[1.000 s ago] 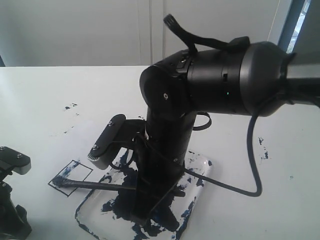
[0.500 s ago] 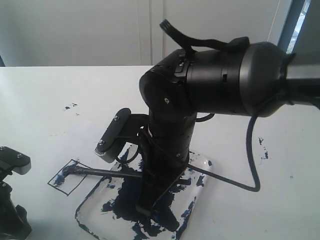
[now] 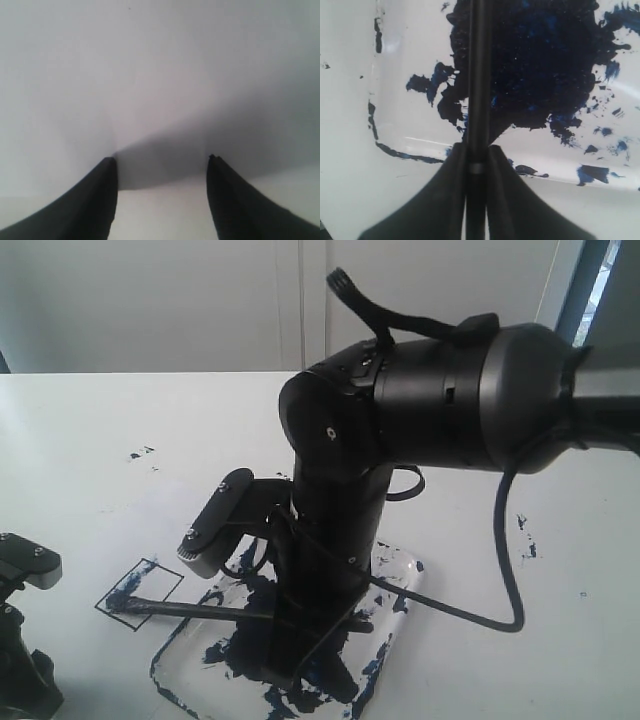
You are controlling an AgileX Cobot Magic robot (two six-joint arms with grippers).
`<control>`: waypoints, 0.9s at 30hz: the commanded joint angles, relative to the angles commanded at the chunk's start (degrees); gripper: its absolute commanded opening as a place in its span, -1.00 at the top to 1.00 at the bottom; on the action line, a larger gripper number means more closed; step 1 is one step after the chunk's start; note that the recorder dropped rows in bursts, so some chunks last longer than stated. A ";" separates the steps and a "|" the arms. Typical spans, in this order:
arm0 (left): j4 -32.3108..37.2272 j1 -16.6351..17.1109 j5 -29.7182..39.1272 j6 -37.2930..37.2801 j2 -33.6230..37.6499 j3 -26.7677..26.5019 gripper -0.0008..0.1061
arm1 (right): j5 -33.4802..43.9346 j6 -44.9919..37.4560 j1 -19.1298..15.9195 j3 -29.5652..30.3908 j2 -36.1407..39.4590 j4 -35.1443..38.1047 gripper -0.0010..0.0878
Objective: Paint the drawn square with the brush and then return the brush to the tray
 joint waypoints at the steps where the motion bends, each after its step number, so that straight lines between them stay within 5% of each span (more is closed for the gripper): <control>1: 0.00 0.00 0.00 0.00 0.00 0.00 -0.11 | 0.00 1.96 0.00 0.00 0.00 -2.29 0.98; 6: 0.00 0.00 0.00 0.00 0.00 0.00 -0.11 | 0.43 3.84 0.00 0.00 0.00 -4.61 0.98; 15: 0.00 0.00 -0.14 0.00 0.00 0.00 -0.11 | 4.26 -5.70 0.00 -0.62 0.00 7.38 0.98; 22: 0.00 0.00 -0.14 0.00 0.00 0.00 -0.11 | 5.01 -6.28 0.00 -0.62 0.00 6.40 0.98; 27: 0.00 0.00 -0.14 0.00 0.00 0.00 -0.11 | 4.04 2.47 0.00 -0.62 0.00 -1.39 0.98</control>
